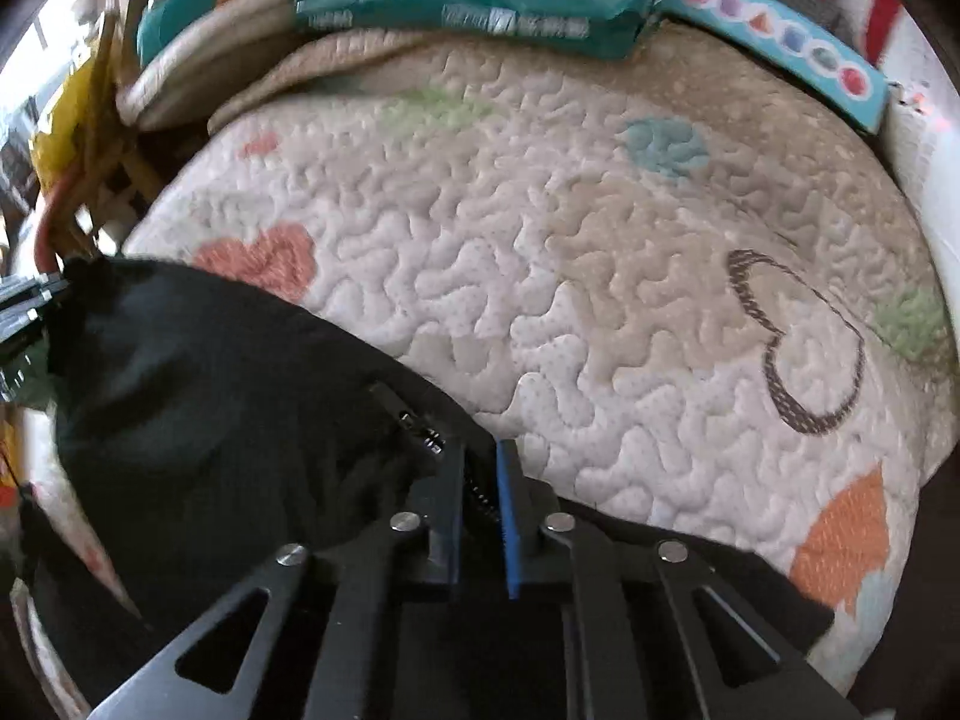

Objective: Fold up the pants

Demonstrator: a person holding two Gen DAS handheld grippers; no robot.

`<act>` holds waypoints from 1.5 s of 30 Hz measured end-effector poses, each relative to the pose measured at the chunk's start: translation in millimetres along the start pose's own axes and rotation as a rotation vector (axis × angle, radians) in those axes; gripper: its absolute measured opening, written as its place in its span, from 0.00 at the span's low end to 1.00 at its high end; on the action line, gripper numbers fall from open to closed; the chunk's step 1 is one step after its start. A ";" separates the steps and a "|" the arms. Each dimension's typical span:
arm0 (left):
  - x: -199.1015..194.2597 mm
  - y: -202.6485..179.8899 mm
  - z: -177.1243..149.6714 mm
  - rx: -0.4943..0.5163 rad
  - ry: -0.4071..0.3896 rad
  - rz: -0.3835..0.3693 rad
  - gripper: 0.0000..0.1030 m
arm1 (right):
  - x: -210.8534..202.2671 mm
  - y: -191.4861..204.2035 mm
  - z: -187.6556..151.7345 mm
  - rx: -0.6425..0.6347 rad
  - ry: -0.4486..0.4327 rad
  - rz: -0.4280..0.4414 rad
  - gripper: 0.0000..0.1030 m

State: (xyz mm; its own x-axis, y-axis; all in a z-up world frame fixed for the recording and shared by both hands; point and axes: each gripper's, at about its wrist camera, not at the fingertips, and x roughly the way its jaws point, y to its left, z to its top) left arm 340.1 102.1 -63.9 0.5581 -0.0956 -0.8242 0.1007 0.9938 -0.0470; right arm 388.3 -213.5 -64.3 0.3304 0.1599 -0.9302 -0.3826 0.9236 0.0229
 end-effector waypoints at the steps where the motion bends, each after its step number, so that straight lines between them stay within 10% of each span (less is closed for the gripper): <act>1: -9.2 -1.2 -1.8 0.004 -0.015 -0.004 0.13 | -11.4 0.8 -2.2 0.017 -0.027 0.005 0.08; 15: -134.2 -13.2 -101.4 0.122 -0.116 -0.030 0.13 | -144.8 66.8 -107.0 -0.005 -0.152 -0.069 0.07; 28: -160.0 -32.4 -212.5 0.158 -0.031 0.006 0.27 | -130.3 140.1 -278.6 -0.053 0.078 -0.061 0.09; 36: -212.4 -2.1 -232.4 0.048 -0.045 -0.014 0.50 | -131.2 145.1 -287.7 -0.054 0.095 -0.090 0.26; 40: -233.5 24.8 -235.2 -0.057 -0.053 -0.005 0.50 | -141.0 157.0 -293.6 -0.099 0.085 -0.096 0.60; 45: -237.2 30.0 -217.8 -0.183 -0.079 -0.095 0.57 | -167.5 167.0 -295.3 -0.092 0.013 -0.076 0.61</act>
State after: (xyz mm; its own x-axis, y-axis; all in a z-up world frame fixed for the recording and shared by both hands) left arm 31.3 166.9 7.2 0.6166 -0.1865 -0.7648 0.0091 0.9731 -0.2300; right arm 14.2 -188.8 -12.8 0.3507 0.0852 -0.9326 -0.4342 0.8971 -0.0814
